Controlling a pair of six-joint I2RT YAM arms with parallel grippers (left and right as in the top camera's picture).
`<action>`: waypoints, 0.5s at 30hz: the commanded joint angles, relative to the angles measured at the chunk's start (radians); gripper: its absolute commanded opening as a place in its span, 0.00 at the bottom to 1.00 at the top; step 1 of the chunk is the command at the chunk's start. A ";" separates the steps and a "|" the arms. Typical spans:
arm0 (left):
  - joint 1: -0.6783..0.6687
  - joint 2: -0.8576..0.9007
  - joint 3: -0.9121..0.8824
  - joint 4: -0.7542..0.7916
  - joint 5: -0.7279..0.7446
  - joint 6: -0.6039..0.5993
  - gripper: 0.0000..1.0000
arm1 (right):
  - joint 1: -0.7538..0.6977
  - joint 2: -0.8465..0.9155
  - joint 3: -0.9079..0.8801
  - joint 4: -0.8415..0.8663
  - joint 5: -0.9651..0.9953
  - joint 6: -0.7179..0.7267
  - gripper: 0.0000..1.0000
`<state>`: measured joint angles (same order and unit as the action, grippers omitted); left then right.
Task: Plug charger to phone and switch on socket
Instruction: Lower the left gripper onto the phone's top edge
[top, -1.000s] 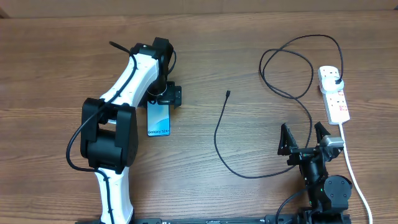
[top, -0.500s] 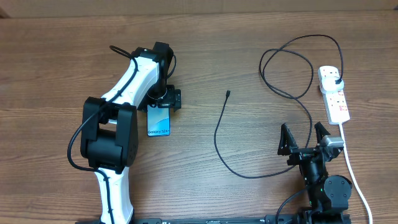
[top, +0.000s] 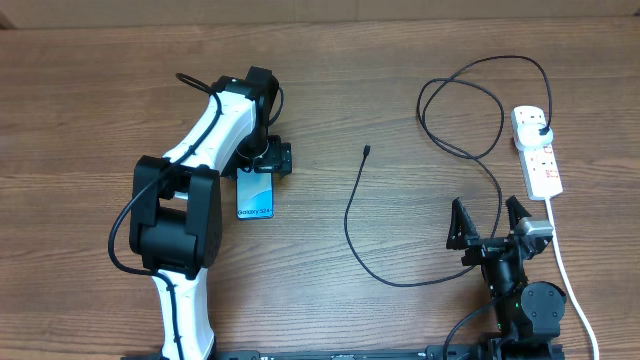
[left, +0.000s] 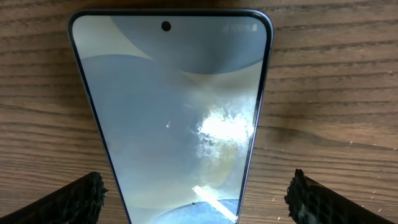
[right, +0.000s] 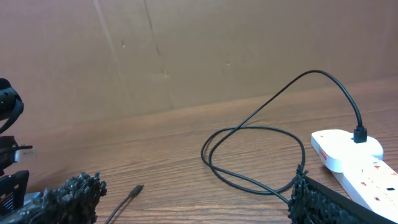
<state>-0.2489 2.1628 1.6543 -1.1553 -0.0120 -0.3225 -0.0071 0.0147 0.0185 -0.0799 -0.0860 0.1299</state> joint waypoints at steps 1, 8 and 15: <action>0.002 0.018 -0.027 0.002 0.002 -0.018 0.97 | -0.007 -0.012 -0.010 0.004 0.006 -0.004 1.00; 0.003 0.018 -0.110 0.031 0.001 -0.018 0.97 | -0.007 -0.012 -0.010 0.004 0.006 -0.004 1.00; 0.018 0.018 -0.135 0.036 0.002 -0.018 0.97 | -0.007 -0.012 -0.010 0.004 0.006 -0.004 1.00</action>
<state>-0.2413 2.1620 1.5551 -1.1267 0.0116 -0.3225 -0.0071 0.0147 0.0185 -0.0803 -0.0856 0.1303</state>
